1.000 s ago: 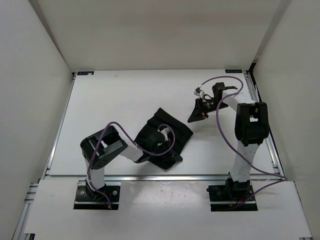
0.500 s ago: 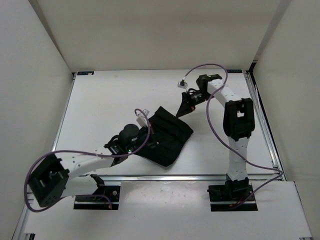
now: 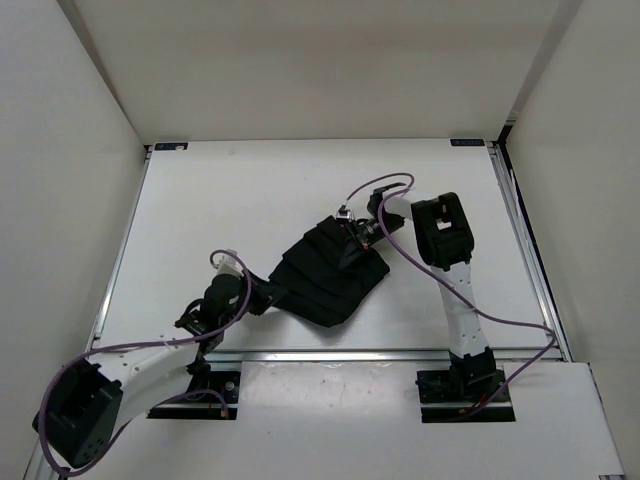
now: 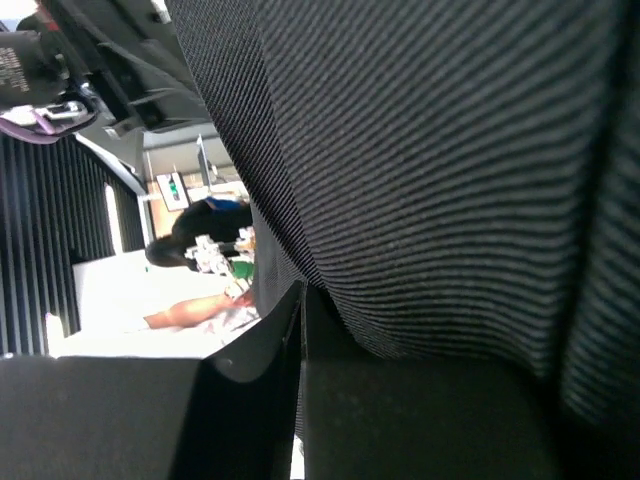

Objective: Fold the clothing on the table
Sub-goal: Fold the skirt

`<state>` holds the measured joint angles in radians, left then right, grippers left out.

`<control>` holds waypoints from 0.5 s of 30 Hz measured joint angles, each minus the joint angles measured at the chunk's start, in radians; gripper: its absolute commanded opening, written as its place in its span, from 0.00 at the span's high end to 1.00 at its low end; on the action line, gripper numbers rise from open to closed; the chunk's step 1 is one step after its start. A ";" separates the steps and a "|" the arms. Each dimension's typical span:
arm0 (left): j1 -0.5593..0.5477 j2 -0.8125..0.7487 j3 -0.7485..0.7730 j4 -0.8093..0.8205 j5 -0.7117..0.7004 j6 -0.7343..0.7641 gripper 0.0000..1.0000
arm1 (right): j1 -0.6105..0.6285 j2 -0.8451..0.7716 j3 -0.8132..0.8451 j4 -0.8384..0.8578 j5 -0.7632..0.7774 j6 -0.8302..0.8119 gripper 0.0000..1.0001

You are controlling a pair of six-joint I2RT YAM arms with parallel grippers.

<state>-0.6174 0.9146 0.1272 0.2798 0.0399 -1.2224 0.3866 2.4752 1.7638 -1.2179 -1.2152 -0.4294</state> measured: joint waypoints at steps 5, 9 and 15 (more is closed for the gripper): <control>0.016 -0.042 0.094 -0.045 -0.008 0.047 1.00 | -0.011 -0.014 0.002 -0.002 -0.034 -0.001 1.00; -0.013 0.058 0.199 -0.031 0.001 0.071 1.00 | -0.024 -0.143 0.001 0.024 -0.081 0.009 1.00; -0.083 0.344 0.324 -0.062 0.008 0.102 1.00 | -0.088 -0.414 -0.019 0.058 -0.094 0.014 1.00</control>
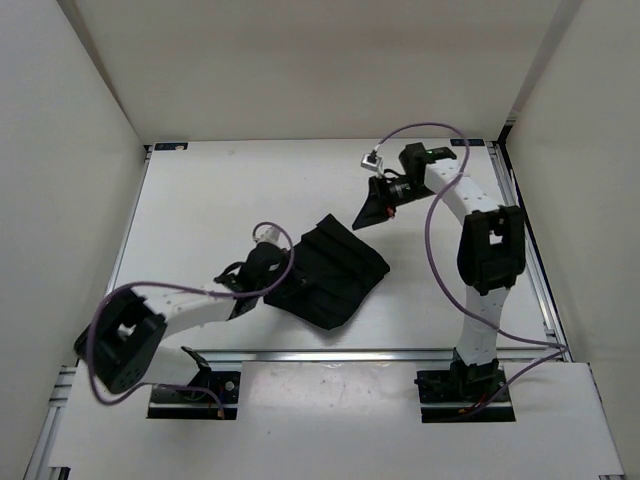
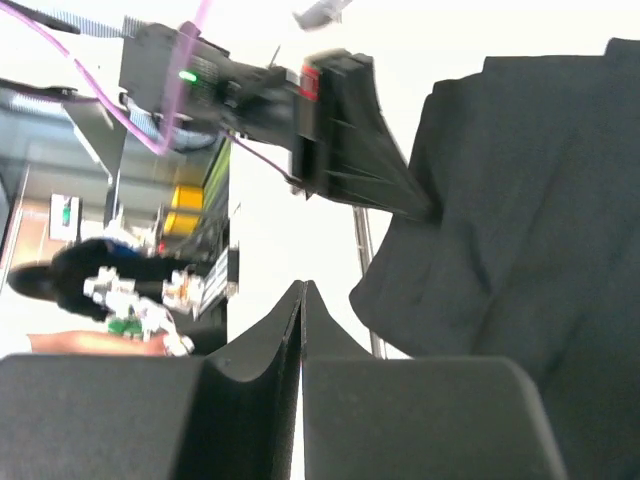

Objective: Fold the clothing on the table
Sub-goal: Fold the skirt

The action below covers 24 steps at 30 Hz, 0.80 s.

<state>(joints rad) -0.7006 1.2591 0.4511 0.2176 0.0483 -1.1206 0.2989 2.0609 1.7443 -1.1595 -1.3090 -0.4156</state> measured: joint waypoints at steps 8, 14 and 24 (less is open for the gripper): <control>-0.020 0.354 0.290 -0.175 0.024 0.117 1.00 | -0.193 -0.054 -0.109 0.001 0.032 -0.003 1.00; 0.004 0.420 0.378 -0.303 0.042 0.179 1.00 | -0.299 -0.074 -0.143 0.008 0.054 0.000 1.00; 0.137 0.692 0.841 -0.632 0.015 0.533 1.00 | -0.335 -0.209 -0.238 0.021 0.057 -0.001 1.00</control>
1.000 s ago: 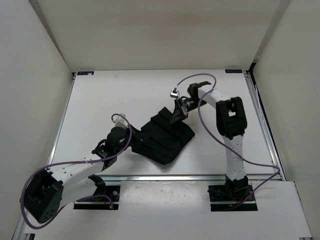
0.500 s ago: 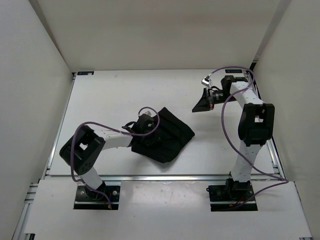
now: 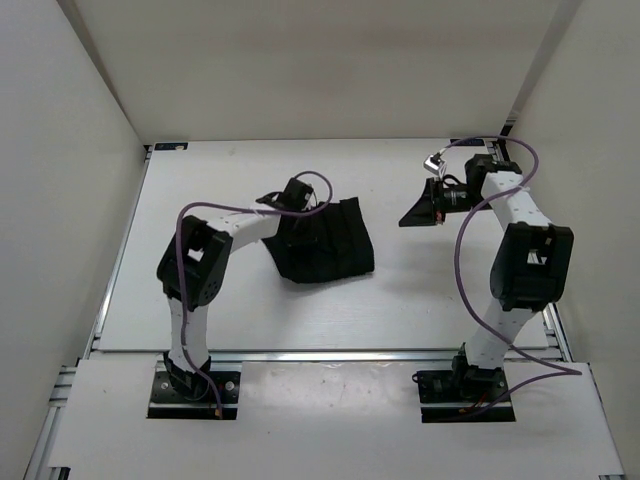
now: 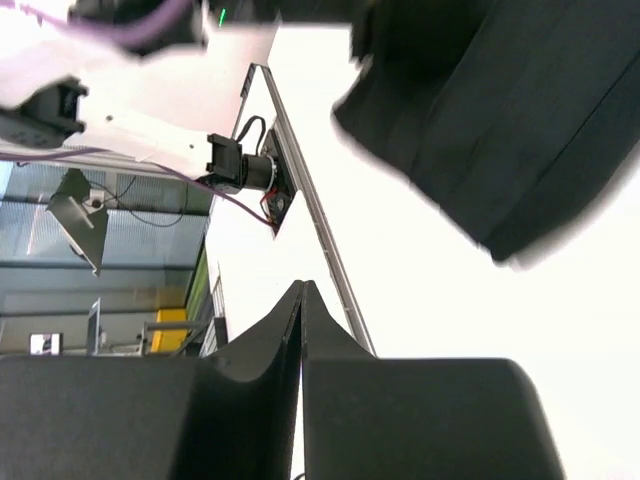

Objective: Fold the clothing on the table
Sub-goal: Fold the skirt

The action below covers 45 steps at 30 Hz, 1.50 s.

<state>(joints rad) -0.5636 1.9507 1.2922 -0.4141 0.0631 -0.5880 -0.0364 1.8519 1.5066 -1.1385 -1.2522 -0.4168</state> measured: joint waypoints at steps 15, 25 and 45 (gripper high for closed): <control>-0.025 0.006 0.171 -0.192 -0.234 0.323 0.01 | -0.059 -0.125 -0.135 0.040 0.061 0.019 0.89; -0.008 -0.280 0.358 -0.159 -0.141 0.315 0.01 | -0.068 -0.344 -0.312 0.224 0.465 0.157 0.34; 0.222 -0.834 -0.297 -0.379 -0.075 0.116 0.01 | 0.081 -0.402 -0.422 0.507 0.577 0.459 0.54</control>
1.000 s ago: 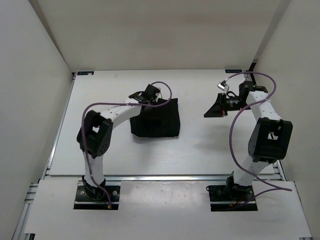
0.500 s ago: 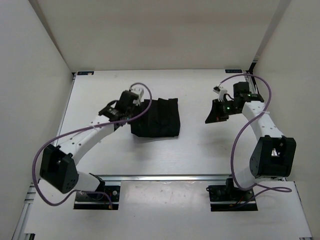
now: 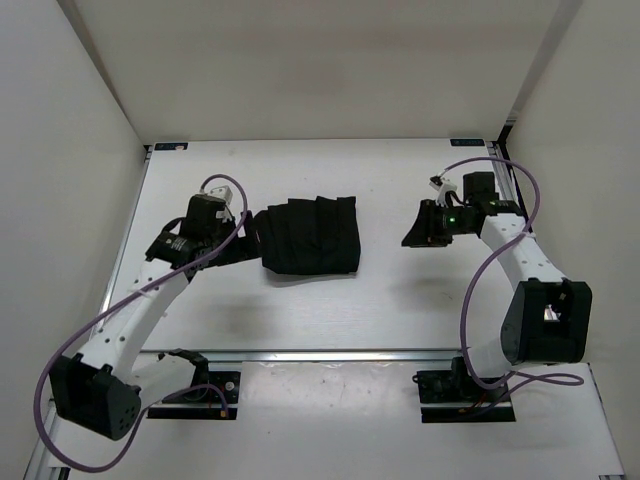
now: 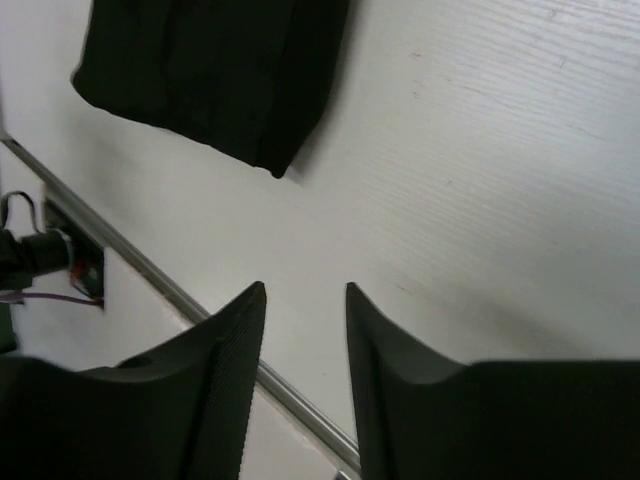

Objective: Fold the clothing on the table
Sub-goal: Fold the skirt

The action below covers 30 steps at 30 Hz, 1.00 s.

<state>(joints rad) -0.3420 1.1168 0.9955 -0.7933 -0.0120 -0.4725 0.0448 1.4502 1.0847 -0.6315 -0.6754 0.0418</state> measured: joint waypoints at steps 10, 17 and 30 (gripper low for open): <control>0.007 -0.095 0.017 -0.026 0.024 0.025 0.01 | 0.114 -0.056 -0.002 -0.030 0.151 -0.032 0.30; -0.007 -0.099 0.064 -0.056 0.019 0.056 0.01 | 0.120 -0.081 -0.004 -0.054 0.198 -0.070 0.30; -0.016 -0.080 0.100 -0.097 0.020 0.071 0.02 | 0.137 -0.123 -0.061 -0.050 0.209 -0.080 0.30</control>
<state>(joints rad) -0.3584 1.0370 1.0958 -0.8906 0.0082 -0.4011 0.1818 1.3273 1.0237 -0.6811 -0.4667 -0.0380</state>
